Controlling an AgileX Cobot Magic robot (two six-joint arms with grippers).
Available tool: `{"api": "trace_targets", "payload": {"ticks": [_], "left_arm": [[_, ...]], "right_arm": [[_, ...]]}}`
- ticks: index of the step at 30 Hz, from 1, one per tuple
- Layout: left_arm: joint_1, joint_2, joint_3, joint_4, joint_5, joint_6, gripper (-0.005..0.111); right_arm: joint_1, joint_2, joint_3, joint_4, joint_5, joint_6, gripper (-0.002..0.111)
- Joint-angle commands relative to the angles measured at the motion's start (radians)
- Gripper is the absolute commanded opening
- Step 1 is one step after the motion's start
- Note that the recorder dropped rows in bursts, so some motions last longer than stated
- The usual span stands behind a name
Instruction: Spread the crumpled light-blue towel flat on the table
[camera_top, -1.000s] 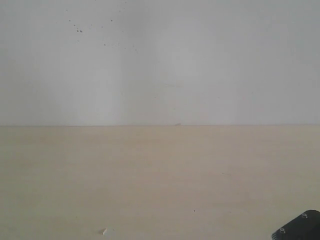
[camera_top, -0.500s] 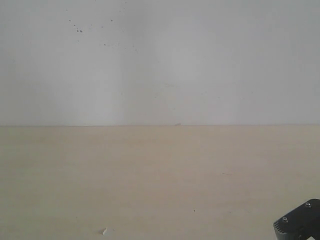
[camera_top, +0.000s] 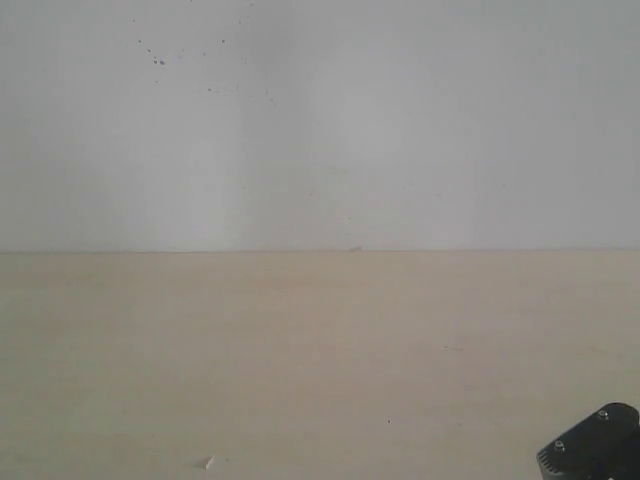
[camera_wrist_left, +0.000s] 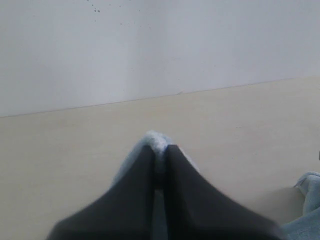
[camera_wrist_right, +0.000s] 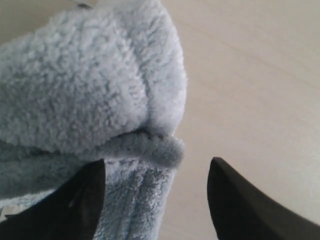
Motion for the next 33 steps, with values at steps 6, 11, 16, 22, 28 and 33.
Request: {"api": "trace_targets", "payload": {"ticks": [6,11,16,22,28,33], "left_arm": [[-0.005,-0.003,-0.003,-0.01,-0.009,0.003,0.004],[-0.005,-0.003,-0.003,-0.009,-0.009,0.003,0.004],[-0.005,-0.003,-0.003,-0.008,-0.009,0.003,0.004],[-0.005,-0.003,-0.003,-0.008,-0.009,0.003,0.004],[-0.005,-0.003,-0.003,-0.008,-0.009,0.012,0.004],[-0.005,-0.003,-0.003,-0.01,-0.009,0.012,0.004]], "right_arm": [[-0.005,0.108,-0.001,0.06,-0.027,-0.057,0.058],[-0.005,0.129,-0.001,0.13,-0.032,-0.126,0.052],[-0.005,0.129,-0.001,0.194,-0.032,-0.171,0.022],[-0.005,0.111,-0.009,0.191,-0.015,-0.178,0.0],[-0.005,-0.038,-0.026,0.189,0.01,-0.176,0.0],[-0.005,-0.204,-0.026,0.185,0.058,-0.176,0.0]]}}
